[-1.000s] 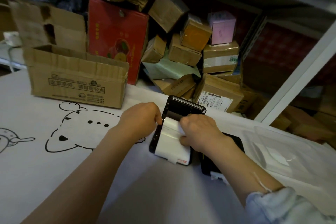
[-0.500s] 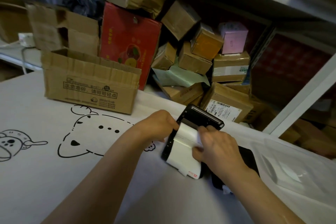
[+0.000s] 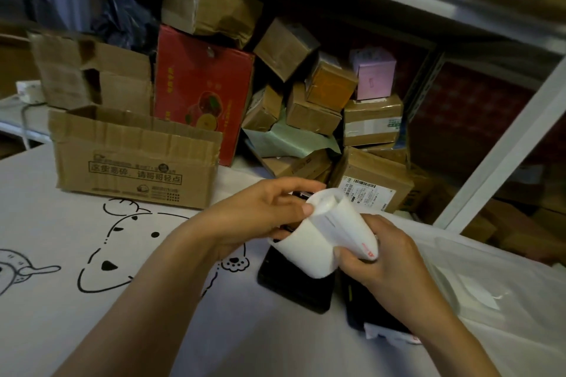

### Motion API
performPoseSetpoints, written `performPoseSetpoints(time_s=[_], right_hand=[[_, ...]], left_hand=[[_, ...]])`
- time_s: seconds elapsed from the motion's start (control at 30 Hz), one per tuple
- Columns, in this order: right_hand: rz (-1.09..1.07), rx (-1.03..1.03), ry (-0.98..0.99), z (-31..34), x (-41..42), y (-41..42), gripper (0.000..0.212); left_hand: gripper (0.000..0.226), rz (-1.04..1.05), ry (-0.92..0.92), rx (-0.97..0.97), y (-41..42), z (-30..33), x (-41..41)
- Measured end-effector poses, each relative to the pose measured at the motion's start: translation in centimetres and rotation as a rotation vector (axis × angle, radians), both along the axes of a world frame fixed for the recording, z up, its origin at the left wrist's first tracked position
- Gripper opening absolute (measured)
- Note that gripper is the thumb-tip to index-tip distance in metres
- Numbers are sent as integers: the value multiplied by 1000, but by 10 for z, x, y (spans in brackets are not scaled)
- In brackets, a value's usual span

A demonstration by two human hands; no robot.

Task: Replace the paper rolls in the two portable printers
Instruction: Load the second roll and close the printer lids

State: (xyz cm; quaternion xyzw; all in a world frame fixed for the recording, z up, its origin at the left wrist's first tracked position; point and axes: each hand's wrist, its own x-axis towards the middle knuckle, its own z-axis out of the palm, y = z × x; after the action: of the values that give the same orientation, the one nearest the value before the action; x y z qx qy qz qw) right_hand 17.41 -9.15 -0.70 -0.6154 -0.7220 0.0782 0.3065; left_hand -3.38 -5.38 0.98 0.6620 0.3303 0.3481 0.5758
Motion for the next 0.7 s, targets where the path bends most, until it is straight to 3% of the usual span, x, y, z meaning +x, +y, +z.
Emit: performPoseSetpoints(time_s=[0.1,0.27,0.5,0.6,0.7], right_hand=[[97,-96,106,8,4,-8,35],[272,-221,262,36,10,-26,32],[296,-205,415,58,14,-50,48],[266,-147,491,59,9,-60,50],[230,-79,517,60,1,-70,47]], left_hand=[[44,-61,40,105,-6,10,-8],[38,-110,50,177,-20,27,-13],[46,-61,-185,-226,-58,39,-1],[49,-65,-191,-272,-74,55,-1],[47,57,-117,-222,-84,65,5]])
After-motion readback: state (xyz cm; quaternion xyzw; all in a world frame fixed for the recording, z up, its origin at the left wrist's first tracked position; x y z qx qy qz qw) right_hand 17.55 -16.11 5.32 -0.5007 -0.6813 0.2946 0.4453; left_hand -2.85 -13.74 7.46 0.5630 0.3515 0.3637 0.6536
